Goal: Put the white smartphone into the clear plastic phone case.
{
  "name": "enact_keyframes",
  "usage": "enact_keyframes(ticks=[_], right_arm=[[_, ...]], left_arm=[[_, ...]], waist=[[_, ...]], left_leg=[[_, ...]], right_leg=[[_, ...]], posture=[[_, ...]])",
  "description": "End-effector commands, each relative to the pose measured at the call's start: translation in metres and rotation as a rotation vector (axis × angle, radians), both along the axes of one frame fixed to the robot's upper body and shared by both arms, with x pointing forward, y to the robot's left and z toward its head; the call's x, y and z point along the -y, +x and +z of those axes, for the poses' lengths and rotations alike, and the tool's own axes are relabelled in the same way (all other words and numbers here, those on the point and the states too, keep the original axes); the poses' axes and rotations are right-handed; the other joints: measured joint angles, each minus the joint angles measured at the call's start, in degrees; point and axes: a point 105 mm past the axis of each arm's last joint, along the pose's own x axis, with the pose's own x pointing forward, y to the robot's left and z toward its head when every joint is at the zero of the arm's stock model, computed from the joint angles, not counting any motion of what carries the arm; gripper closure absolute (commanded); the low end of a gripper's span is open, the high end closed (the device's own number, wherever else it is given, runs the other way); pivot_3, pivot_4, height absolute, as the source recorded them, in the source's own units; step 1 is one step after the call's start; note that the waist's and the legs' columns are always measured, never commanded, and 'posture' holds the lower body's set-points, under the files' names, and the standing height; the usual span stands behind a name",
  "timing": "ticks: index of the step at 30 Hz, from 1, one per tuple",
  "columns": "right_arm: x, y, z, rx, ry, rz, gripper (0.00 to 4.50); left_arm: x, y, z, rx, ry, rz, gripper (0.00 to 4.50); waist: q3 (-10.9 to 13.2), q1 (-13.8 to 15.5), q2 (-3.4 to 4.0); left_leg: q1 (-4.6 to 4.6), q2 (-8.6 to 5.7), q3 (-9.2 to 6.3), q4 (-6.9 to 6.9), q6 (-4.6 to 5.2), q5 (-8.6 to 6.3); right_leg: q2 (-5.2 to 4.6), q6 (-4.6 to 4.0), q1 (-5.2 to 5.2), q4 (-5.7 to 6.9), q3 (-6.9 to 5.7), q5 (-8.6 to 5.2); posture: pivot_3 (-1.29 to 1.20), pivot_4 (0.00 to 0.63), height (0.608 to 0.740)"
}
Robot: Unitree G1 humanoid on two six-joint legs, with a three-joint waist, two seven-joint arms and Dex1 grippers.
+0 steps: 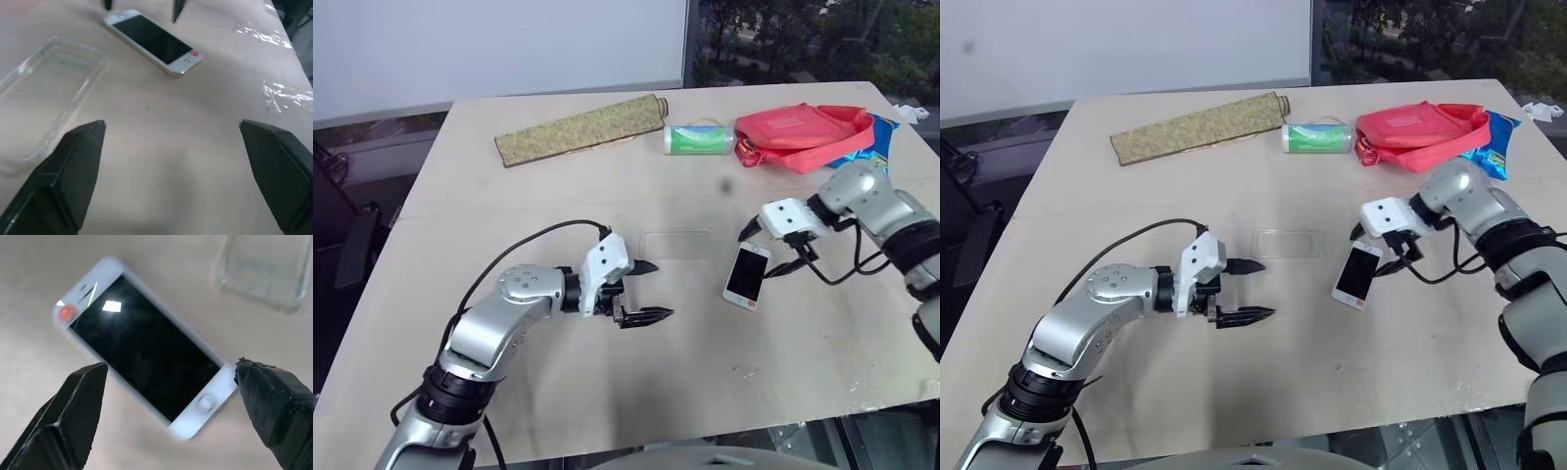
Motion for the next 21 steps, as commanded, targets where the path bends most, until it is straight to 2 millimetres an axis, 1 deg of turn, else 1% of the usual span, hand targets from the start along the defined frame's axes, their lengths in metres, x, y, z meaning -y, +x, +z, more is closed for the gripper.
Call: enact_keyframes(ticks=[1,4,6,9,13,16,19,21], right_arm=[[0.001,-0.004,-0.003,-0.083,-0.082,0.043,0.07],[0.004,0.002,-0.011,-0.137,-0.108,-0.030,0.07],[0.019,0.005,-0.018,-0.151,-0.183,-0.076,0.07],[0.040,0.005,-0.019,-0.156,-0.261,-0.121,0.07],[0.057,-0.004,-0.020,-0.176,-0.292,-0.126,0.07],[0.062,-0.014,-0.022,-0.196,-0.293,-0.099,0.07],[0.057,-0.027,-0.021,-0.229,-0.224,-0.082,0.07],[0.054,-0.021,-0.015,-0.200,-0.183,-0.095,0.07]], left_arm=[[0.002,0.001,0.007,0.030,-0.021,-0.010,0.00],[0.003,0.002,0.007,0.038,-0.024,-0.005,0.00],[0.004,0.002,0.007,0.045,-0.026,-0.005,0.00],[0.004,0.002,0.008,0.054,-0.034,0.002,0.00],[0.004,0.001,0.007,0.050,-0.043,0.011,0.00],[0.005,0.000,0.007,0.049,-0.045,0.011,0.00],[0.006,0.002,0.007,0.047,-0.049,0.003,0.00],[0.006,0.003,0.007,0.048,-0.046,-0.008,0.00]], waist=[[0.0,0.2,0.01],[0.0,0.1,0.02],[0.0,0.1,0.02],[0.0,0.3,-0.01],[0.0,0.2,0.03],[0.0,0.6,0.03],[0.0,0.8,0.03],[0.0,0.6,0.03]], left_leg=[[-0.02,0.00,-0.03,0.00,-0.01,0.00],[-0.06,-0.08,-0.01,0.00,0.00,0.00],[-0.04,-0.09,0.02,0.00,0.00,0.00],[-0.01,-0.09,-0.02,0.00,-0.02,0.01],[-0.02,-0.14,-0.05,-0.01,-0.02,0.00],[-0.05,-0.17,-0.16,-0.02,-0.02,0.00],[-0.13,-0.22,-0.34,-0.04,-0.03,0.00],[-0.18,-0.25,-0.38,-0.05,-0.02,0.00]], right_leg=[[-0.01,0.00,-0.03,0.03,-0.03,0.00],[-0.10,0.00,-0.04,0.01,-0.01,0.01],[-0.11,0.00,-0.04,0.01,0.01,0.01],[-0.11,-0.01,-0.02,0.04,-0.03,0.01],[-0.20,-0.01,-0.01,0.04,-0.04,0.01],[-0.26,-0.01,-0.01,0.04,-0.09,0.01],[-0.34,-0.01,-0.01,0.00,-0.18,0.00],[-0.38,-0.01,-0.03,-0.01,-0.23,0.00]], posture=[[0.00,0.150,0.740],[0.00,0.150,0.740],[0.00,0.150,0.740],[0.00,0.150,0.740],[0.00,0.150,0.740],[0.00,0.150,0.740],[0.00,0.150,0.740],[0.00,0.150,0.740]])
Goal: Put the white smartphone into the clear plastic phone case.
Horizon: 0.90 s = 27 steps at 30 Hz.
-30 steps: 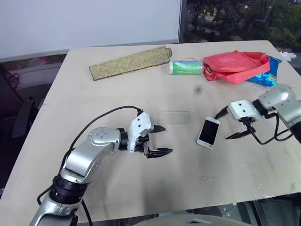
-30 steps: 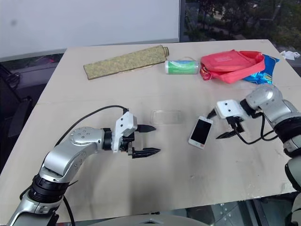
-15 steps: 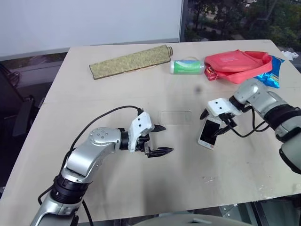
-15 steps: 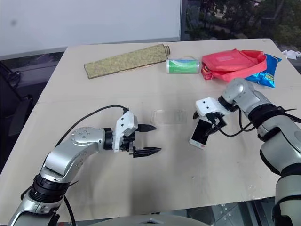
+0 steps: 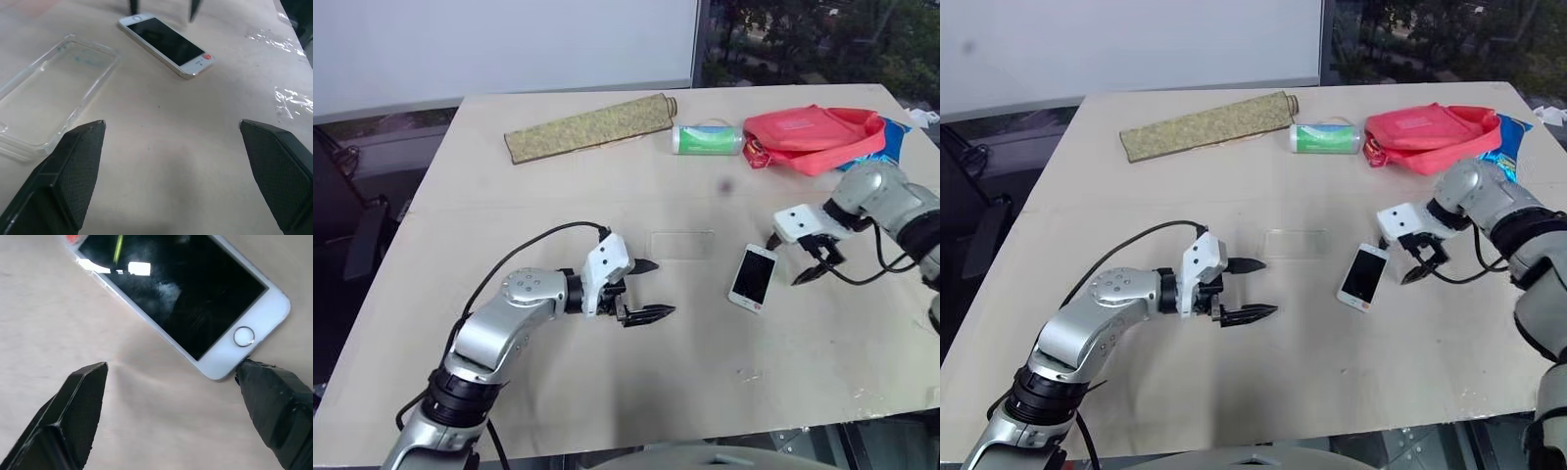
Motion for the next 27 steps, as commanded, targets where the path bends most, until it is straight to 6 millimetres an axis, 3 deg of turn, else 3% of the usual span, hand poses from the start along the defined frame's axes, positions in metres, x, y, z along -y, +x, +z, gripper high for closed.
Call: enact_keyframes(ticks=[1,5,8,11,14,18,22,27], right_arm=[[-0.004,-0.004,0.004,-0.055,0.031,0.022,0.07],[-0.022,0.013,0.030,0.020,0.130,0.000,0.07],[-0.040,0.014,0.041,0.026,0.182,0.034,0.07],[-0.057,0.004,0.035,-0.029,0.201,0.091,0.07],[-0.060,-0.006,0.013,-0.082,0.158,0.135,0.07],[-0.043,-0.005,-0.010,-0.120,0.092,0.063,0.07],[-0.002,0.000,-0.015,-0.096,-0.044,-0.022,0.07],[0.020,-0.024,-0.019,-0.152,-0.065,-0.029,0.07]], left_arm=[[0.005,0.001,0.009,0.039,-0.017,-0.041,0.00],[0.004,0.003,0.011,0.046,-0.012,-0.047,0.00],[0.004,0.002,0.010,0.046,-0.012,-0.048,0.00],[0.005,0.002,0.009,0.044,-0.016,-0.047,0.00],[0.006,0.002,0.010,0.045,-0.021,-0.045,0.00],[0.006,0.002,0.010,0.051,-0.021,-0.040,0.00],[0.004,0.001,0.010,0.050,-0.020,-0.033,0.00],[0.005,0.001,0.009,0.044,-0.028,-0.032,0.00]], waist=[[0.0,-0.2,0.00],[0.0,-0.9,0.04],[0.0,-0.8,0.05],[0.0,-0.6,0.05],[0.0,-0.5,0.06],[0.0,-0.4,0.07],[0.0,-0.2,0.06],[0.0,1.1,0.06]], left_leg=[[-0.01,0.00,0.01,0.00,0.00,0.00],[0.02,0.00,0.14,0.01,-0.02,0.02],[0.02,0.01,0.16,0.01,-0.02,0.02],[0.00,0.01,0.09,0.01,-0.01,0.02],[-0.11,0.01,-0.07,0.01,-0.02,0.02],[-0.27,-0.08,-0.24,0.03,-0.03,0.03],[-0.21,-0.16,-0.24,0.10,-0.08,0.06],[-0.25,-0.20,-0.48,0.20,-0.13,0.09]], right_leg=[[0.00,0.00,0.00,0.00,0.00,0.00],[0.10,0.01,-0.03,0.00,0.01,0.01],[0.12,0.02,-0.07,0.04,0.00,0.01],[0.11,0.02,-0.07,0.04,-0.07,0.02],[0.04,0.03,-0.09,0.03,-0.08,0.02],[-0.06,0.03,-0.11,-0.01,-0.26,0.02],[-0.12,0.02,-0.03,-0.02,-0.45,0.02],[-0.19,0.00,0.09,-0.06,-0.74,0.00]], posture=[[0.00,0.150,0.740],[0.00,0.150,0.740],[0.00,0.150,0.740],[0.00,0.150,0.740],[0.00,0.150,0.740],[0.00,0.150,0.740],[0.00,0.150,0.740],[0.00,0.150,0.740]])
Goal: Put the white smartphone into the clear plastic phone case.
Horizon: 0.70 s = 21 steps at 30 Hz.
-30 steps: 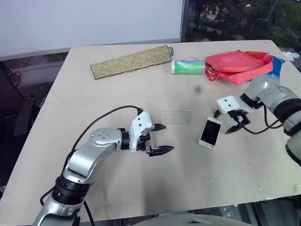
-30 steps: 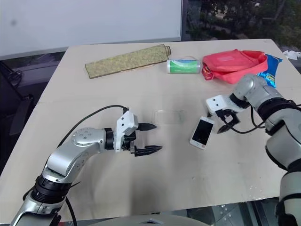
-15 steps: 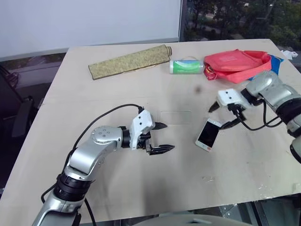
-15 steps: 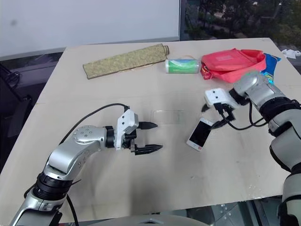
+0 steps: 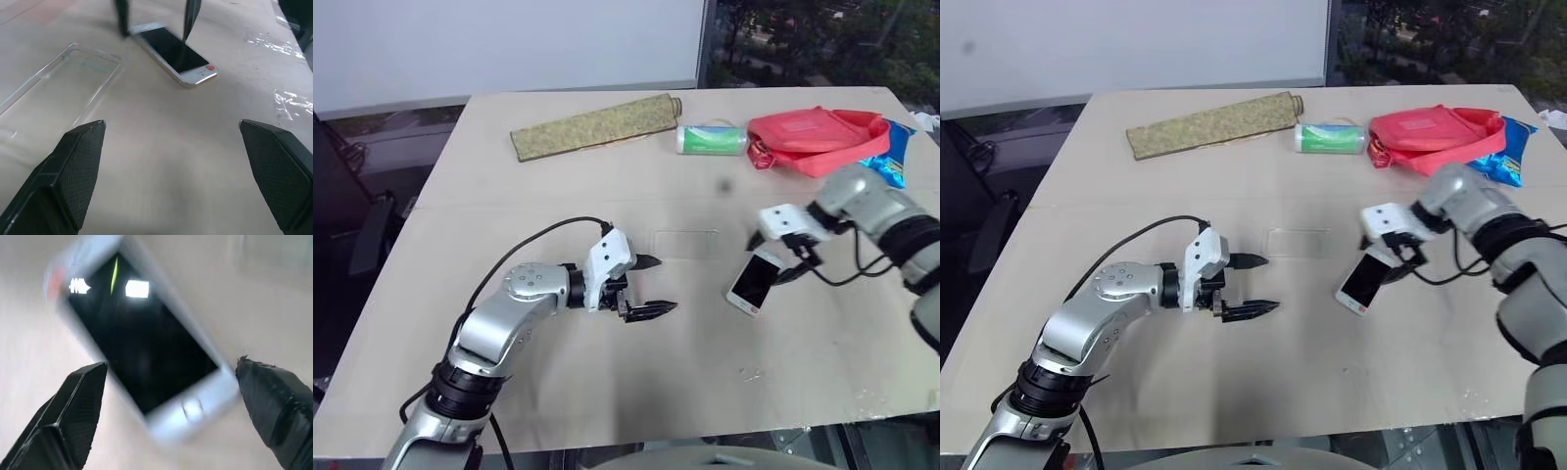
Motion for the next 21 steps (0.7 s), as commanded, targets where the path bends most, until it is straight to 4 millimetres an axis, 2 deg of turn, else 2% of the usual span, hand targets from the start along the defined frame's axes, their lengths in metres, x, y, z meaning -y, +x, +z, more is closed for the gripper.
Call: enact_keyframes(ticks=[1,4,6,9,12,14,19,21], right_arm=[[0.016,-0.037,-0.018,-0.182,-0.055,0.040,0.07],[0.012,-0.062,-0.022,-0.246,-0.012,0.071,0.07],[0.012,-0.071,-0.023,-0.259,0.001,0.079,0.07],[0.008,-0.073,-0.024,-0.230,0.039,0.070,0.07],[-0.010,-0.060,-0.031,-0.109,0.163,-0.003,0.07],[-0.020,-0.058,-0.032,-0.091,0.258,-0.089,0.07],[-0.018,-0.084,-0.035,-0.171,0.322,-0.204,0.07],[-0.022,-0.089,-0.038,-0.164,0.357,-0.256,0.07]], left_arm=[[0.005,-0.003,0.007,0.033,-0.026,-0.024,0.00],[0.007,-0.003,0.007,0.029,-0.030,-0.031,0.00],[0.007,-0.003,0.007,0.027,-0.030,-0.035,0.00],[0.006,-0.003,0.007,0.027,-0.027,-0.040,0.00],[0.006,-0.003,0.007,0.027,-0.025,-0.043,0.00],[0.006,-0.004,0.007,0.028,-0.024,-0.044,0.00],[0.005,-0.006,0.006,0.020,-0.021,-0.045,0.00],[0.005,-0.006,0.006,0.018,-0.021,-0.048,0.00]], waist=[[0.0,0.1,0.01],[0.0,0.1,0.04],[0.0,0.0,0.03],[-0.1,-0.1,0.01],[-0.1,-0.2,-0.09],[-0.3,-0.7,-0.42],[-0.4,-1.5,-0.47],[-0.4,-1.4,-0.46]], left_leg=[[-0.01,0.00,-0.06,-0.01,0.00,0.00],[-0.11,0.02,-0.25,-0.06,0.00,0.00],[-0.20,0.05,-0.41,-0.10,-0.01,0.00],[-0.20,0.08,-0.41,-0.13,-0.01,0.00],[-0.19,0.09,-0.40,-0.12,0.00,0.00],[-0.10,0.15,-0.36,-0.11,0.00,0.00],[0.13,0.30,-0.35,-0.10,-0.23,0.14],[0.17,0.35,-0.36,-0.09,-0.25,0.15]], right_leg=[[0.00,0.00,0.00,0.00,-0.04,0.00],[0.02,-0.01,-0.03,-0.02,-0.12,-0.01],[0.04,-0.09,-0.05,-0.08,-0.23,-0.06],[0.08,-0.14,-0.05,-0.11,-0.29,-0.10],[0.11,-0.15,-0.02,-0.10,-0.44,-0.11],[0.18,-0.15,0.02,-0.06,-0.40,-0.10],[0.32,-0.20,0.13,0.10,-0.33,-0.11],[0.44,-0.23,0.14,0.18,-0.34,-0.14]], posture=[[0.00,0.150,0.740],[0.00,0.150,0.740],[0.00,0.150,0.740],[0.00,0.150,0.740],[0.00,0.150,0.740],[0.00,0.150,0.740],[0.00,0.150,0.740],[0.00,0.150,0.740]])
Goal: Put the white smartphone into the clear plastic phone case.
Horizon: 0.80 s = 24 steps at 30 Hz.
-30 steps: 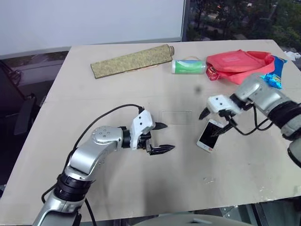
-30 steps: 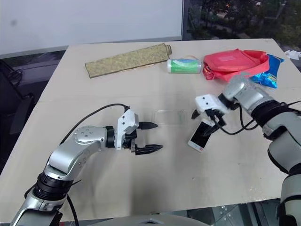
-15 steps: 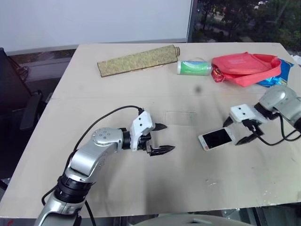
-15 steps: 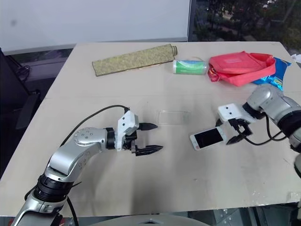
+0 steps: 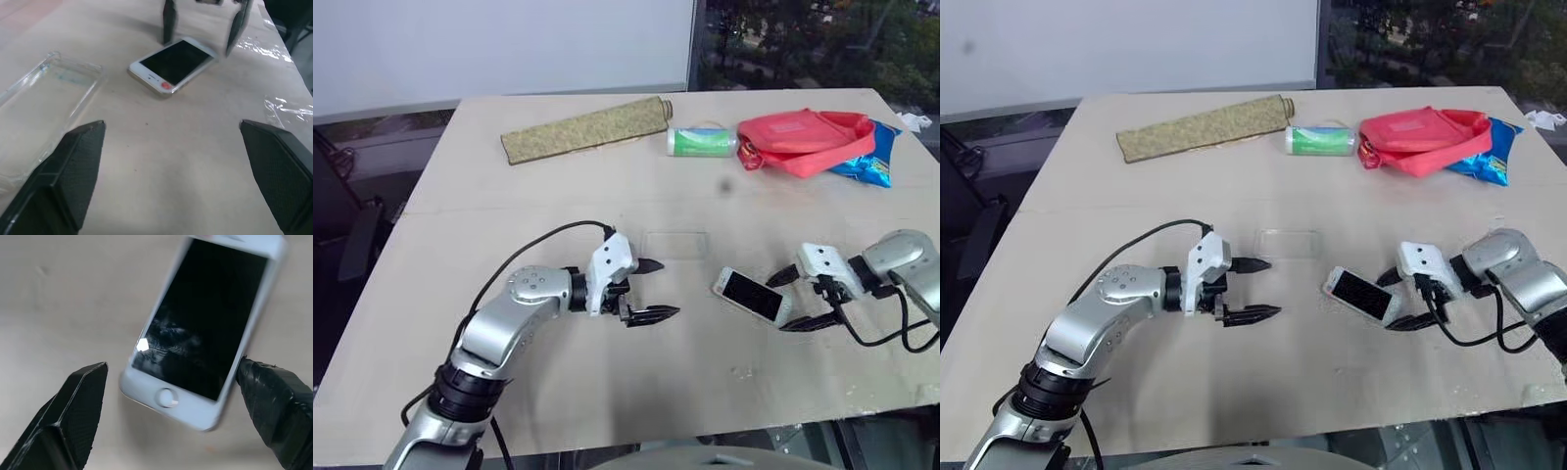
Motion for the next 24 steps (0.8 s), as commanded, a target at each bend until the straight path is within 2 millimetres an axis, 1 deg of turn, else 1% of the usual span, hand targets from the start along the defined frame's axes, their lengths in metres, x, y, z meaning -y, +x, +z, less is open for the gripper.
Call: enact_keyframes(ticks=[1,6,11,15,18,21,24], right_arm=[[-0.011,-0.014,-0.011,-0.052,0.042,-0.054,0.07],[-0.025,-0.013,-0.014,0.008,0.109,-0.188,0.07],[-0.034,-0.009,-0.011,0.065,0.155,-0.326,0.07],[-0.041,-0.012,-0.008,0.071,0.189,-0.388,0.07],[-0.049,-0.010,-0.008,0.172,0.201,-0.521,0.07],[-0.050,-0.010,-0.011,0.234,0.193,-0.590,0.07],[-0.046,-0.014,-0.020,0.263,0.179,-0.664,0.07]], left_arm=[[0.001,-0.003,0.009,0.031,-0.017,-0.021,0.00],[0.002,-0.001,0.009,0.032,-0.014,-0.037,0.00],[0.002,-0.001,0.010,0.031,-0.008,-0.050,0.00],[0.002,-0.001,0.009,0.030,-0.008,-0.053,0.00],[0.002,-0.002,0.009,0.027,-0.010,-0.053,0.00],[0.002,-0.002,0.009,0.027,-0.010,-0.054,0.00],[0.003,-0.003,0.010,0.029,-0.015,-0.066,0.00]], waist=[[0.0,0.2,-0.01],[0.0,-0.3,-0.12],[0.0,-0.5,-0.19],[0.0,-0.5,-0.18],[0.0,-0.4,-0.19],[0.0,-0.4,-0.18],[0.0,-0.3,-0.18]], left_leg=[[0.01,0.02,0.00,0.01,0.00,0.00],[0.04,0.10,0.10,0.01,0.00,0.00],[0.54,0.41,0.24,0.01,-0.01,0.00],[0.74,0.74,0.24,0.01,-0.01,0.00],[0.71,0.87,0.16,0.01,-0.01,0.00],[0.60,0.92,0.23,-0.03,-0.02,0.00],[0.54,0.93,0.32,-0.03,-0.02,0.00]], right_leg=[[0.05,0.00,0.00,0.02,0.01,-0.01],[0.39,-0.02,-0.01,0.02,0.09,-0.02],[0.72,0.03,0.22,0.02,0.41,-0.06],[1.12,-0.05,0.30,0.02,0.33,-0.01],[1.45,-0.15,0.28,0.02,0.33,0.02],[1.54,-0.19,0.08,0.06,0.43,0.01],[1.55,-0.20,-0.02,0.06,0.52,0.02]], posture=[[0.00,0.150,0.740],[0.00,0.150,0.740],[0.00,0.150,0.740],[0.00,0.150,0.740],[0.00,0.150,0.740],[0.00,0.150,0.740],[0.00,0.150,0.740]])
